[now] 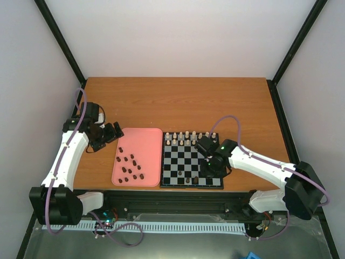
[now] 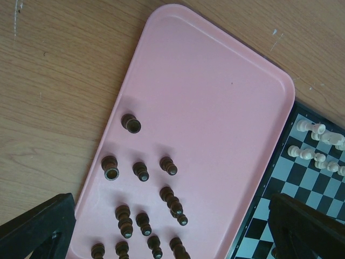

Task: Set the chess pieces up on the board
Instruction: Place the chess piece on the chessboard.

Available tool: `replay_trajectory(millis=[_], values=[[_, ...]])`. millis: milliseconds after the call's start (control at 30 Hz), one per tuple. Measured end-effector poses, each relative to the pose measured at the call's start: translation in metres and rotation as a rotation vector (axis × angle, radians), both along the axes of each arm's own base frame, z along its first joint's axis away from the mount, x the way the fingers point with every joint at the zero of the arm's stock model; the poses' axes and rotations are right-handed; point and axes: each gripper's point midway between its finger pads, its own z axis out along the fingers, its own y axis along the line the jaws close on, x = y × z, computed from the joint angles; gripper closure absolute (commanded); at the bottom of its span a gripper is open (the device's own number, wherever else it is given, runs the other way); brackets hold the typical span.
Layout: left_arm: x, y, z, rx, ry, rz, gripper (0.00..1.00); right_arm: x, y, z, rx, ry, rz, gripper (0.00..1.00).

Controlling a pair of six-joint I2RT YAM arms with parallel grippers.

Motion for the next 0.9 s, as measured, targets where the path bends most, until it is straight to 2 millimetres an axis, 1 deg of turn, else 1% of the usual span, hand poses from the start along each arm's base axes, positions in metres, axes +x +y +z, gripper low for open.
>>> replay_trajectory(millis=[233,400,567,700,900], values=[[0.001,0.0,-0.001,0.0,0.002,0.0,0.0,-0.012,-0.001,-0.001,0.001,0.053,0.011,0.9],[0.001,0.0,-0.001,0.001,0.001,0.0,0.0,-0.026,-0.009,-0.01,-0.001,0.089,0.014,0.91],[0.001,0.0,-0.001,0.0,0.003,0.0,0.0,-0.034,-0.01,-0.015,-0.001,0.106,0.032,0.91],[0.002,0.0,-0.002,0.0,0.004,0.0,0.0,-0.034,-0.008,-0.017,-0.005,0.102,0.041,0.91],[0.003,0.0,-0.003,0.0,0.007,0.0,0.0,-0.027,-0.013,-0.018,-0.039,0.069,0.024,0.9]])
